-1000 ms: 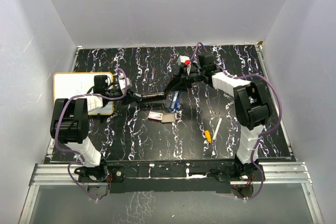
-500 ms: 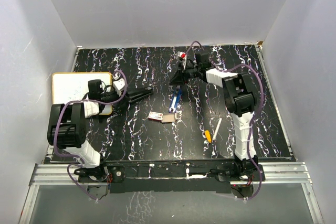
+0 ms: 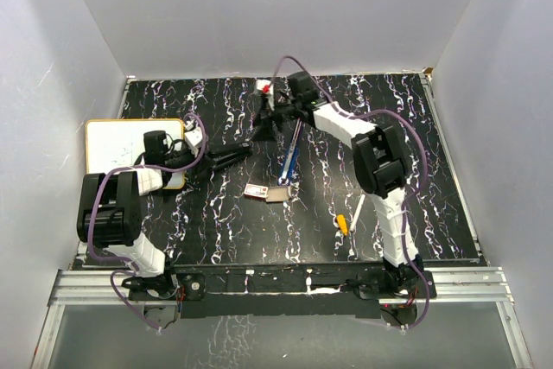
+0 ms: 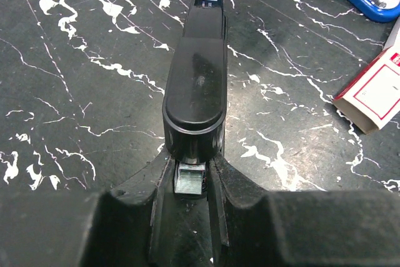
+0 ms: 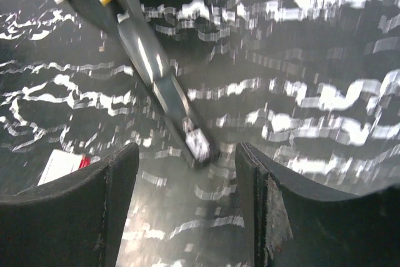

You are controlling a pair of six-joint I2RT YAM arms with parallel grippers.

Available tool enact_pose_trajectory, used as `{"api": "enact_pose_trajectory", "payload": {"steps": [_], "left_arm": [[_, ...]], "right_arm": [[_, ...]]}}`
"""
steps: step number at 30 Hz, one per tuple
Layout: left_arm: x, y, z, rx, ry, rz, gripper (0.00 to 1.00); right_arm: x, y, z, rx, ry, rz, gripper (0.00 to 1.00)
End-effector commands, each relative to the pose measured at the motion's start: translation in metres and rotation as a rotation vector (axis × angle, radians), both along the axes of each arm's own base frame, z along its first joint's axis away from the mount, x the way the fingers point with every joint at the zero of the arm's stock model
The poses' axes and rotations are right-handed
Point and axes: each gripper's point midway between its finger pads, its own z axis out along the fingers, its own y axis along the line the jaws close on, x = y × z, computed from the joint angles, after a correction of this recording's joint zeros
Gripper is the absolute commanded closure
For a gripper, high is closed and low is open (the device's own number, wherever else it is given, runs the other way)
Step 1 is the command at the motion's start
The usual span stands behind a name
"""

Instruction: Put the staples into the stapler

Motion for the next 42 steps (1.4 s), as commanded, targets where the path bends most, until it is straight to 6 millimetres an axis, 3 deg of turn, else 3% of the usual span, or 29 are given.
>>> {"api": "enact_pose_trajectory", "payload": {"steps": [1, 7, 14, 18, 23, 29, 36, 42], "left_arm": [[-0.004, -0.018, 0.033, -0.076, -0.061, -0.094, 1.0], [-0.009, -0.023, 0.03, -0.077, -0.051, -0.121, 1.0], [-0.013, -0.027, 0.034, -0.092, -0.061, -0.133, 1.0], [-0.016, -0.029, 0.028, -0.087, -0.05, -0.142, 1.0], [-0.019, -0.028, 0.019, -0.068, -0.034, -0.147, 1.0], [-0.023, -0.026, 0.01, -0.041, -0.028, -0.155, 1.0], [-0.021, -0.02, 0.007, 0.005, -0.045, -0.143, 1.0], [-0.015, -0.015, 0.006, 0.042, -0.06, -0.13, 1.0]], "right_arm": [[-0.01, 0.051, 0.022, -0.017, -0.199, 0.118, 0.31], [-0.024, 0.092, 0.015, -0.029, -0.251, 0.206, 0.21], [-0.037, 0.113, -0.005, -0.045, -0.25, 0.253, 0.2], [-0.041, 0.12, -0.008, -0.026, -0.23, 0.273, 0.31], [-0.043, 0.123, 0.004, 0.002, -0.217, 0.278, 0.5], [-0.031, 0.108, 0.03, 0.07, -0.141, 0.233, 0.82], [-0.016, 0.074, 0.049, 0.122, -0.096, 0.209, 0.86], [-0.002, 0.028, 0.052, 0.14, -0.056, 0.177, 0.86]]}}
